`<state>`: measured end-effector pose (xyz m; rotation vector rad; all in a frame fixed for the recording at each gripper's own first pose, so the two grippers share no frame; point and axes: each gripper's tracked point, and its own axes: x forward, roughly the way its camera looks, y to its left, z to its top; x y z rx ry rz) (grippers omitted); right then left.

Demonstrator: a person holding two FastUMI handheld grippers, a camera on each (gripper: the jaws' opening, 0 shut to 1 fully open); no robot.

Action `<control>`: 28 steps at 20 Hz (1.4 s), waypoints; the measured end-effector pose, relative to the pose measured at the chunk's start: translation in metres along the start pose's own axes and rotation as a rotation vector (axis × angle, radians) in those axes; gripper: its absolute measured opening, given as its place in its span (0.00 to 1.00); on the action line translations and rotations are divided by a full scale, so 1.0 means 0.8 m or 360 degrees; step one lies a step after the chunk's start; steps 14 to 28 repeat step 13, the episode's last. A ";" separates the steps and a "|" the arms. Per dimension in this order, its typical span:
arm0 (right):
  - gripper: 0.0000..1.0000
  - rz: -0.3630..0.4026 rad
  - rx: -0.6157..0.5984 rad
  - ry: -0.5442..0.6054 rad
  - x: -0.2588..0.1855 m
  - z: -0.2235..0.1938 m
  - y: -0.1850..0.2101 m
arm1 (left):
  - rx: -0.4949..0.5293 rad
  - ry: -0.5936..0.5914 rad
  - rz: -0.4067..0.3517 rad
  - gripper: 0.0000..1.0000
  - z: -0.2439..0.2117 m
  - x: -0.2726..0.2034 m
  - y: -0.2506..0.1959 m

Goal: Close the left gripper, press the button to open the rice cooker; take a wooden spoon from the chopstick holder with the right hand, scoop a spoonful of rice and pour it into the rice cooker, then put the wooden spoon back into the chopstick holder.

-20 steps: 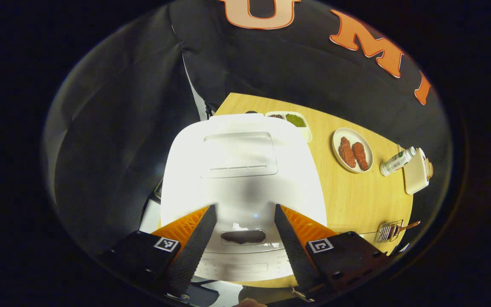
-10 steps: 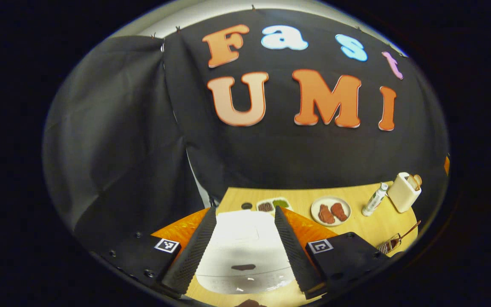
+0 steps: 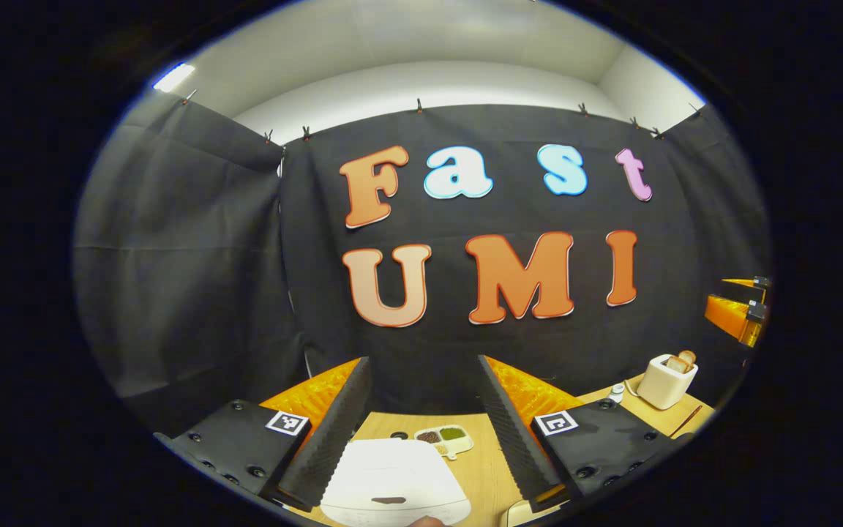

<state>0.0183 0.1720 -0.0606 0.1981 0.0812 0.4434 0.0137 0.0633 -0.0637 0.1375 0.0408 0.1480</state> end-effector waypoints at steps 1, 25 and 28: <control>0.93 0.0007 -0.0002 0.0001 -0.001 -0.004 0.003 | -0.0005 -0.0006 -0.0020 0.97 -0.008 -0.005 -0.008; 0.99 0.0111 0.0149 0.0126 -0.008 -0.042 0.017 | 0.0053 -0.0061 -0.0088 0.97 -0.007 -0.033 -0.062; 0.99 0.0111 0.0149 0.0126 -0.008 -0.042 0.017 | 0.0053 -0.0061 -0.0088 0.97 -0.007 -0.033 -0.062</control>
